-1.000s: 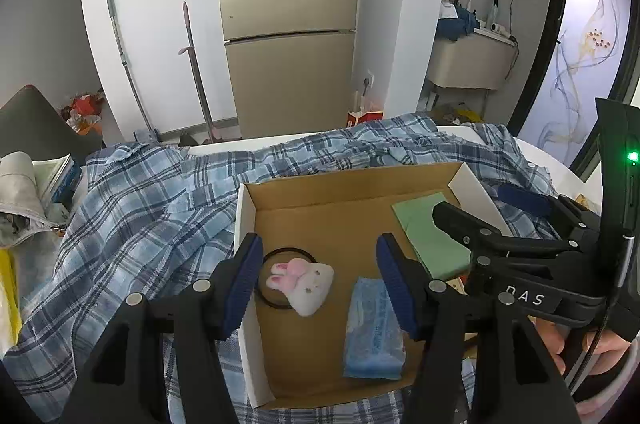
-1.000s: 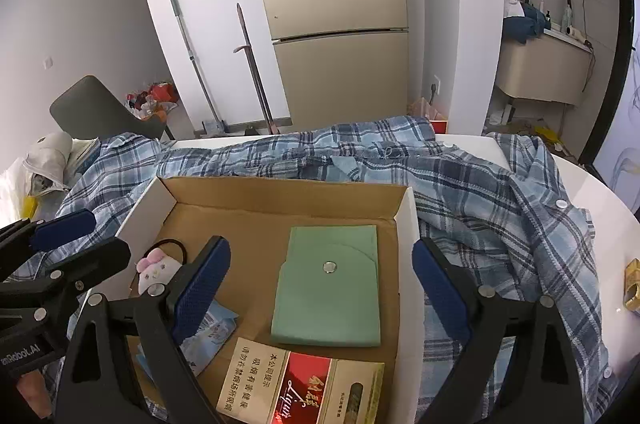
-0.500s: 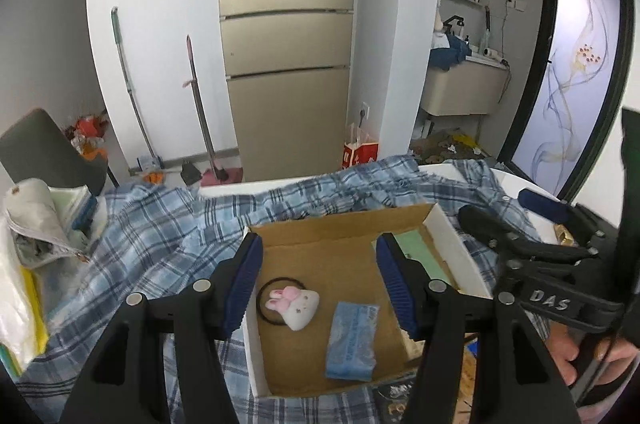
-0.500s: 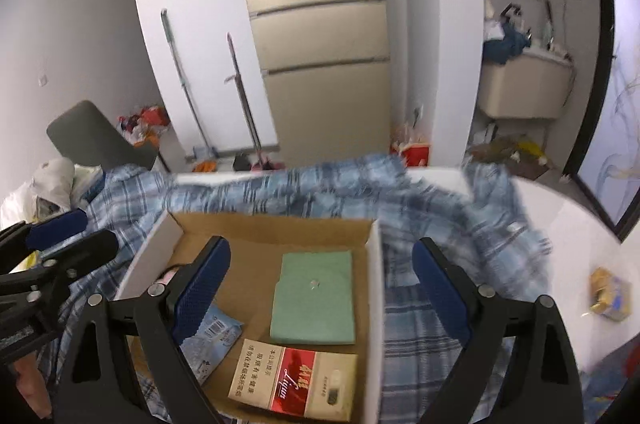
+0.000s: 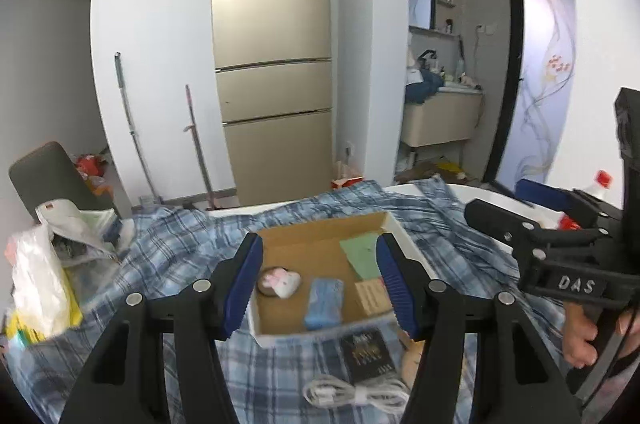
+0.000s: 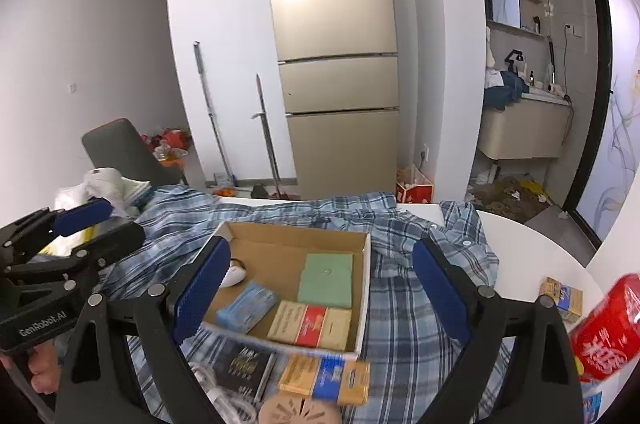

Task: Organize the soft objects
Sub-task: 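Withdraw both tools from the box and move back over the loose items, then grasp the beige round disc with the right tool while the left tool grasps the white USB cable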

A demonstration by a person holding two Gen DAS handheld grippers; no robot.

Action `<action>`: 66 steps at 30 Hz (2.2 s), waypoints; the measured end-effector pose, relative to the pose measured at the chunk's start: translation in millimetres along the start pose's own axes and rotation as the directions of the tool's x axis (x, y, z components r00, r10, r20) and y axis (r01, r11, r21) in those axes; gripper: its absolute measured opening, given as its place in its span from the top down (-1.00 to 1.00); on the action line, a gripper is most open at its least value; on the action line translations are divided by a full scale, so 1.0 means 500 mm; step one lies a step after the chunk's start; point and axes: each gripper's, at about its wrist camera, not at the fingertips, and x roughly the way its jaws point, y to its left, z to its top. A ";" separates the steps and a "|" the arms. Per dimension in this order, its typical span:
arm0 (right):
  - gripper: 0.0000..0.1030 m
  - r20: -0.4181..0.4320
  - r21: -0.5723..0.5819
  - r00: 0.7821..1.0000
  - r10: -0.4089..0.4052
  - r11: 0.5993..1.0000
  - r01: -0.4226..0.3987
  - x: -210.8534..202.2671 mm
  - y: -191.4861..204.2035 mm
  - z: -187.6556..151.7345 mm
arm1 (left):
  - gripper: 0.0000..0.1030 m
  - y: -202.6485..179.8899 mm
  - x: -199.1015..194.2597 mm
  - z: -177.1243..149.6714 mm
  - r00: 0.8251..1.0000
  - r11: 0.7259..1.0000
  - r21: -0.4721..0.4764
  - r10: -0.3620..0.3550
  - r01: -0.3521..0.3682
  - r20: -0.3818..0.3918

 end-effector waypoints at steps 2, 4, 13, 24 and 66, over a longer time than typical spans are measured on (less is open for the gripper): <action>-0.78 0.005 0.004 1.000 0.011 1.000 -0.011 -0.020 0.001 -0.010 | -0.19 -0.003 -0.023 -0.020 1.000 1.000 0.005 -0.014 0.014 0.018; -0.78 0.006 0.000 1.000 0.023 1.000 -0.023 -0.034 0.002 -0.023 | -0.19 -0.003 -0.040 -0.039 0.999 1.000 0.009 -0.017 0.017 0.034; -0.78 -0.026 -0.033 0.996 0.082 0.996 -0.083 -0.042 0.001 -0.112 | -0.19 -0.003 -0.034 -0.130 0.998 0.998 0.032 -0.056 0.055 0.020; -0.78 -0.110 -0.132 0.986 0.125 0.981 -0.139 0.017 0.014 -0.196 | -0.55 -0.006 0.023 -0.215 0.995 0.992 0.081 -0.094 0.095 -0.013; -0.73 -0.547 -0.173 0.837 0.010 0.977 -0.125 0.163 0.043 -0.306 | -0.73 0.004 0.051 -0.226 0.998 0.998 0.060 -0.020 0.024 -0.067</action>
